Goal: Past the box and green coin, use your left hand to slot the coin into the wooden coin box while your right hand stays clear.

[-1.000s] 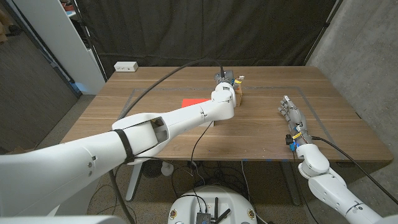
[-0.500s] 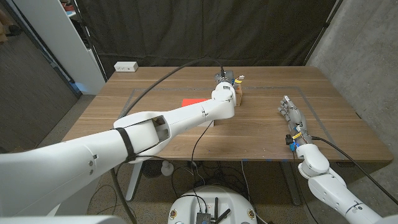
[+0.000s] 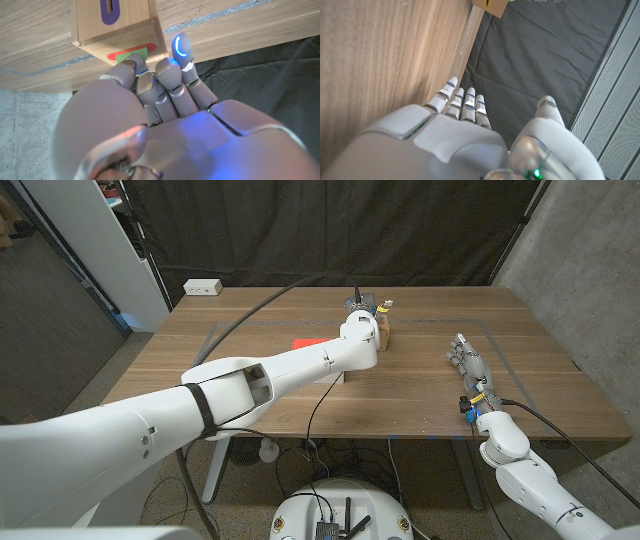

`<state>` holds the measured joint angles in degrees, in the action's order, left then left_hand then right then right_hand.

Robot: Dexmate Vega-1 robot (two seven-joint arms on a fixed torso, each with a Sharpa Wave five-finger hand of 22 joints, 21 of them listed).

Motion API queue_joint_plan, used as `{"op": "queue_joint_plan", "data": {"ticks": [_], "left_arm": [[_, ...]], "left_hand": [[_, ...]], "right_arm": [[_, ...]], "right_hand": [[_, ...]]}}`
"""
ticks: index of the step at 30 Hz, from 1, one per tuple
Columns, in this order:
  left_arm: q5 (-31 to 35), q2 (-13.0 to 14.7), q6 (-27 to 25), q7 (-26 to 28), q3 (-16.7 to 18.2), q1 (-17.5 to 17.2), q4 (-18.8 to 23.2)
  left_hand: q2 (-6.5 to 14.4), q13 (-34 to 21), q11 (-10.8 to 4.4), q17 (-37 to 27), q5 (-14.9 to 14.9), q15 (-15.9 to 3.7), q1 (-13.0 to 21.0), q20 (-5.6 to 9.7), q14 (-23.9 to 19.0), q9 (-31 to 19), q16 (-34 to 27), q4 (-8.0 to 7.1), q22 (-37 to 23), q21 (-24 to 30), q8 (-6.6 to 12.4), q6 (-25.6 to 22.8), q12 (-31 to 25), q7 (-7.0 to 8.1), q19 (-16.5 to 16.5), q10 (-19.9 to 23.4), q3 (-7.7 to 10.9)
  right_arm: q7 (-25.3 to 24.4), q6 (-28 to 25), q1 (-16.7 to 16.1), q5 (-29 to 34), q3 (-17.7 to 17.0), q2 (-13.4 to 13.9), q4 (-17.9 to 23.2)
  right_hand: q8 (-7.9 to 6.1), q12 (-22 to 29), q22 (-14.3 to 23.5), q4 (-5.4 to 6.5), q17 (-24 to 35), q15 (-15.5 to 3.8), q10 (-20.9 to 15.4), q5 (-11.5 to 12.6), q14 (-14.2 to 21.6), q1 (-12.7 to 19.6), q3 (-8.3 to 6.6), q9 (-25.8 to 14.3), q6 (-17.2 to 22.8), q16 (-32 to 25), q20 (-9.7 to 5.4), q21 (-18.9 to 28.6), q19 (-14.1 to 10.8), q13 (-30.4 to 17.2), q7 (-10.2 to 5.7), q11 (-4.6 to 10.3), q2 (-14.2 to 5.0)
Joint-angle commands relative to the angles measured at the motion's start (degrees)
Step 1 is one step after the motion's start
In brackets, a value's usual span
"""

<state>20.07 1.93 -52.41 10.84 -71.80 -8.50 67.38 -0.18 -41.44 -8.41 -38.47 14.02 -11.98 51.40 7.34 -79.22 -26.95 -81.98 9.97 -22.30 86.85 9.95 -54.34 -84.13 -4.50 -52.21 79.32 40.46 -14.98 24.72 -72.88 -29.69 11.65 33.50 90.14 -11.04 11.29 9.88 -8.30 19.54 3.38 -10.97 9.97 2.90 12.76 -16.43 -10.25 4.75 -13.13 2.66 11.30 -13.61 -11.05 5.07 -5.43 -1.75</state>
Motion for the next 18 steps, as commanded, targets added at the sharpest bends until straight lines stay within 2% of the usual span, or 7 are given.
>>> {"op": "queue_joint_plan", "data": {"ticks": [1,8,18], "left_arm": [[-0.2,0.5,-1.4,-0.5,-0.3,0.1,0.9],[-0.4,1.3,-0.5,-1.0,-0.5,0.2,1.7],[-0.4,1.8,-1.2,-1.4,-0.5,0.3,3.0]], "left_hand": [[-0.1,0.0,-0.61,-0.1,0.7,-0.01,-0.7,4.69,-0.7,0.7,-0.1,0.02,0.0,0.4,-0.11,0.7,-0.4,-0.72,-0.6,0.3,-0.22],[-0.6,-0.1,-1.03,-0.1,1.0,-0.04,-1.3,4.68,-0.6,1.8,-0.2,0.03,0.2,0.5,0.04,2.3,-0.6,-0.69,-0.7,0.2,-0.43],[-0.7,0.9,-1.0,0.3,1.4,-0.03,-2.1,4.71,-0.5,3.7,-0.3,-0.04,0.4,0.6,0.77,1.8,-0.3,-0.59,-0.8,0.4,-0.44]], "right_arm": [[0.0,-0.2,0.0,0.1,0.1,0.1,0.3],[-0.1,-0.3,0.0,0.3,0.1,0.3,0.5],[-0.4,-0.3,-0.2,0.5,0.1,0.2,0.8]], "right_hand": [[-0.43,0.3,0.2,-0.03,0.1,-0.02,-0.4,0.3,0.6,0.6,0.2,-0.3,0.5,-0.3,0.17,0.2,-0.3,-0.1,0.26,0.05,-0.14],[-0.43,0.3,0.2,-0.03,0.1,-0.07,-0.5,0.3,0.7,0.7,0.21,-0.3,0.5,-0.4,0.23,0.2,-0.4,-0.1,0.26,0.09,-0.15],[-0.46,0.4,0.2,-0.03,0.1,-0.07,-0.6,0.3,0.8,0.7,0.2,-0.3,0.7,-0.4,0.26,0.2,-0.4,-0.1,0.26,0.0,-0.18]]}}
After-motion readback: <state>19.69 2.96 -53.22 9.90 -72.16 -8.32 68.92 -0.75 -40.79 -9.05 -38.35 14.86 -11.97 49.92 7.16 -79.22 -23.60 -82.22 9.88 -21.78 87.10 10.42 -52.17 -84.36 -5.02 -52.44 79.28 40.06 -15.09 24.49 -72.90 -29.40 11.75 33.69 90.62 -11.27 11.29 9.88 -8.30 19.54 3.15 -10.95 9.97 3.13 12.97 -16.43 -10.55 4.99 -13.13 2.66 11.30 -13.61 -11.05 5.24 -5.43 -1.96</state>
